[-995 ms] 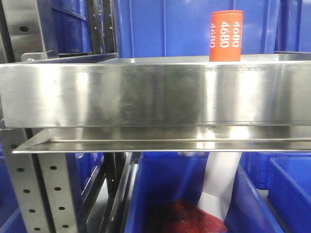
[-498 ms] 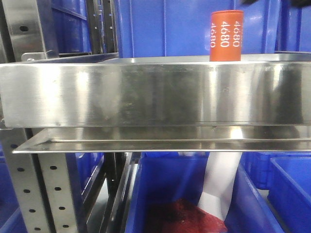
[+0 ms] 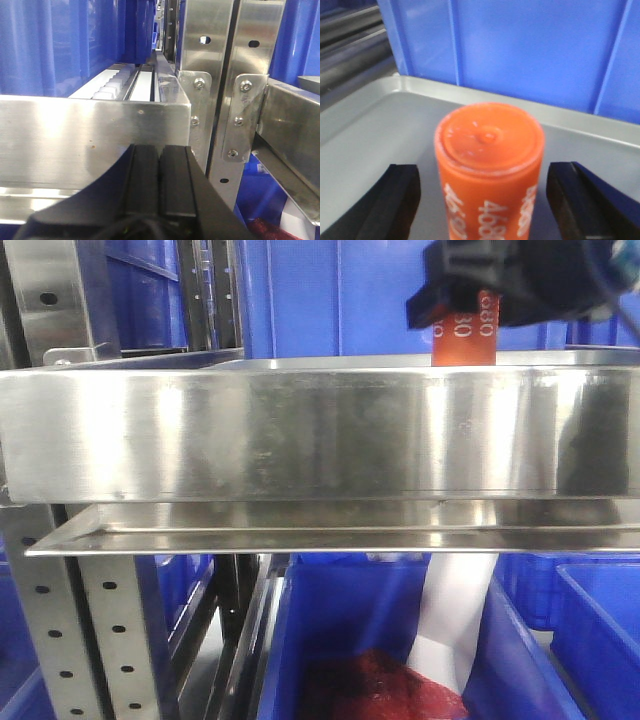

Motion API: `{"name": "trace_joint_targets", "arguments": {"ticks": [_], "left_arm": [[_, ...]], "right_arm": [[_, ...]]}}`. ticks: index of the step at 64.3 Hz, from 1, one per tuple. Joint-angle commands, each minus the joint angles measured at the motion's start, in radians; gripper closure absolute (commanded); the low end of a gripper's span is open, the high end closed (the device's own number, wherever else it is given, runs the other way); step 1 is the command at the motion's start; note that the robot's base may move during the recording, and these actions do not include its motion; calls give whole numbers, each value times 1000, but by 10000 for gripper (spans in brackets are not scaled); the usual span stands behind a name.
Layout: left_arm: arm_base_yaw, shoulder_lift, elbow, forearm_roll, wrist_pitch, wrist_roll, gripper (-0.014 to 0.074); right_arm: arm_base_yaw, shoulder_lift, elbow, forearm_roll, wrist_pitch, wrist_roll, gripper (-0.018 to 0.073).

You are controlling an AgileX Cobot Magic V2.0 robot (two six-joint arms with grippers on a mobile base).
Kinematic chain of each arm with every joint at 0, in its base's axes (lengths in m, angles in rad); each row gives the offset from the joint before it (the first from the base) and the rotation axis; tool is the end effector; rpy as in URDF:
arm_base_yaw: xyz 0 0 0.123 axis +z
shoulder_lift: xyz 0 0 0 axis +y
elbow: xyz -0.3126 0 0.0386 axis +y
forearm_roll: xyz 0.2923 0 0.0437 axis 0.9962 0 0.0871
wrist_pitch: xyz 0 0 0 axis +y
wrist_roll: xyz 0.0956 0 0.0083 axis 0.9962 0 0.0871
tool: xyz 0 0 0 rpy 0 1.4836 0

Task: Grab orange capacitor from left shelf to right conveyor
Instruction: 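Close the right gripper around the orange cylinder and lift it, then retract the right arm holding the cylinder away from the shelf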

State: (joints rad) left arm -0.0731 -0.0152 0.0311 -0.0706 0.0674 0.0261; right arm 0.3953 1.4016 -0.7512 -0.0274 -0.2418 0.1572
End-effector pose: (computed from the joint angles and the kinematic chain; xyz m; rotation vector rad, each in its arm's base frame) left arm 0.0755 -0.0060 0.1962 0.0263 1.5673 -0.0961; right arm 0.3094 0.1298 0.2651 -0.2564 1.8915 0.3637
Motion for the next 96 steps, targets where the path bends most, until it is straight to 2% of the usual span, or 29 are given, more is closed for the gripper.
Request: {"name": "trace_joint_targets", "arguments": {"ticks": [1, 8, 12, 17, 21, 24, 30, 35, 45, 62, 85, 96], "left_arm": [[2, -10, -5, -3, -84, -2, 723], [2, -10, -5, -3, -84, -2, 723], [2, -10, -5, -3, -84, -2, 723], [2, -10, -5, -3, -84, -2, 723], [2, -10, -5, -3, -84, -2, 723], [2, -10, -5, -3, -84, -2, 723], [2, -10, -5, -3, -84, -2, 723], [2, -10, -5, -3, -84, -2, 723], [2, -10, -5, -3, -84, -2, 723], [2, -10, -5, -3, -84, -2, 723], [2, -10, -5, -3, -84, -2, 723], [2, -10, -5, -3, -84, -2, 723]], "right_arm": [[-11, -7, -35, -10, -120, -1, -55], [-30, 13, -35, -10, -135, -1, -51], [-42, 16, -35, -10, -142, -1, -18], [-49, 16, -35, -10, -149, -1, 88], [-53, 16, -35, -10, -160, -1, 205], [-53, 16, -35, -10, -172, -1, 328], [-53, 2, -35, -10, -183, -1, 440], [-53, -27, -35, -10, -176, -1, 481], [-55, -137, -35, -14, -122, -1, 486], [-55, -399, -14, -102, 172, -1, 486], [-52, -854, 210, -137, 342, -1, 486], [-52, -1070, 277, -137, 487, -1, 486]]}}
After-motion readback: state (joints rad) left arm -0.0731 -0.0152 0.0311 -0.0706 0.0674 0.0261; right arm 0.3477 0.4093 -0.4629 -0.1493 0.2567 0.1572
